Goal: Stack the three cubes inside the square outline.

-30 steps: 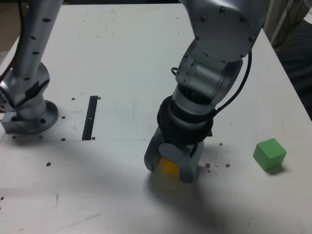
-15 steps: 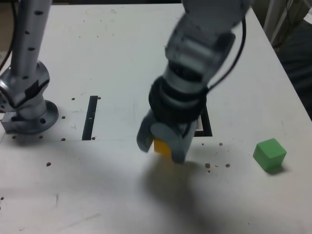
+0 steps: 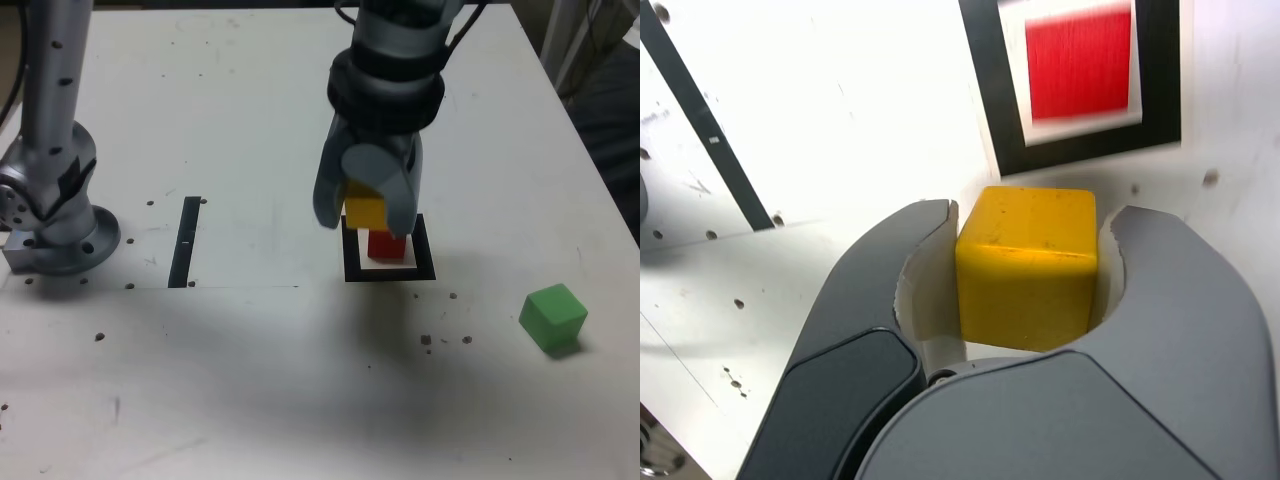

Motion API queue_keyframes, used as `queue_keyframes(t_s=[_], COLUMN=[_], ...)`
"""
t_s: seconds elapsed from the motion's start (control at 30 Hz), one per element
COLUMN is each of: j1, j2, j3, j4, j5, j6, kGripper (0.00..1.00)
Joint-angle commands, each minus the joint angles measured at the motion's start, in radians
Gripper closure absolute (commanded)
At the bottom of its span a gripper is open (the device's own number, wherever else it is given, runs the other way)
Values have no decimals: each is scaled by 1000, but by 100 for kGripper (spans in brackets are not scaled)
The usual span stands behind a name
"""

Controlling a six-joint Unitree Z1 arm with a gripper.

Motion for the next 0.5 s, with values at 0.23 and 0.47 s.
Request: queue_keyframes(t_s=[0.23,0.47], j1=[125,171], j2=[1,38], j3=[-11,-37], j4=[-2,-5], j5=[-12,-28], j6=[79,130], kGripper=[72,72])
